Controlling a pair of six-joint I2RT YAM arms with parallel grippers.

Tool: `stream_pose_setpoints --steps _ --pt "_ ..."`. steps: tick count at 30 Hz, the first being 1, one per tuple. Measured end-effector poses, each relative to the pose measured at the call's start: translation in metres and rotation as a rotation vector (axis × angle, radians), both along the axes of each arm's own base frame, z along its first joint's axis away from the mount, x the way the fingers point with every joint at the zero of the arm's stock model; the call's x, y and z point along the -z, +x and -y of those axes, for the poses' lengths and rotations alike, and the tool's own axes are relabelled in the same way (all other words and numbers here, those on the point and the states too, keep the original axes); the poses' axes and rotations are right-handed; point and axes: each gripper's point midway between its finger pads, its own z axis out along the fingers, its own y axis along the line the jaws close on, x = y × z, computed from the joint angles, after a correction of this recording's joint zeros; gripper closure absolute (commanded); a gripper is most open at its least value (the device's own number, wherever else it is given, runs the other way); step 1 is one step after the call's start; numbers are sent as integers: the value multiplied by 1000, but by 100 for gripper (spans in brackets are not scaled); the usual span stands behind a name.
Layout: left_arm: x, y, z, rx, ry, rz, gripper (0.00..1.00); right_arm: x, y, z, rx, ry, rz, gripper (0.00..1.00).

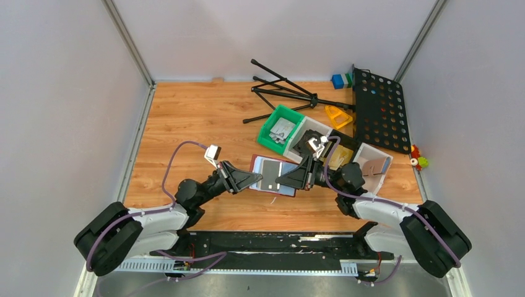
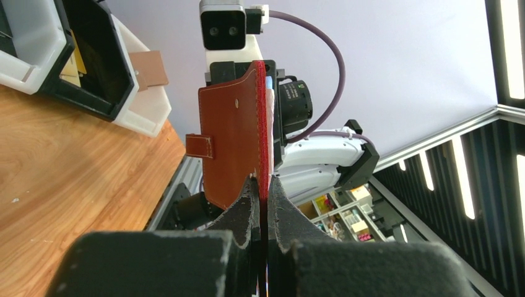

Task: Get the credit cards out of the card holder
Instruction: Remove the credit card from the card holder.

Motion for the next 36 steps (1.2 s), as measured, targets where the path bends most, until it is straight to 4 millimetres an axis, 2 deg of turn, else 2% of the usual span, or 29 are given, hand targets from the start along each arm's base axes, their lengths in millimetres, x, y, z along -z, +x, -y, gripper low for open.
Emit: stream_pose_setpoints --steps 2,3,5,7,16,23,28,32,35,36 --pt "-1 0 0 -5 4 8 100 2 1 0 2 -4 -4 99" --pt "-2 0 0 -9 6 13 98 2 2 0 3 -5 -4 100" --pt "-2 0 -1 -16 12 17 86 2 2 0 4 -4 -4 100" --pt "-2 0 -1 -26 17 17 79 2 2 0 5 -2 -2 100" --pt "-4 -4 -1 -28 21 21 79 0 -3 -2 -10 7 0 100" --pt "-17 -10 -1 6 -43 46 64 -12 -8 -1 -21 49 25 100" --pt "-26 -15 -1 38 -90 57 62 -22 -10 1 -27 83 45 100" --pt "-35 -20 -4 51 -125 77 55 -24 -13 2 -32 99 48 100" --pt "-39 -21 -5 55 -139 85 55 -25 -14 4 -34 107 50 100" --pt "-40 -22 -5 57 -140 87 58 -26 -15 4 -35 109 49 100"
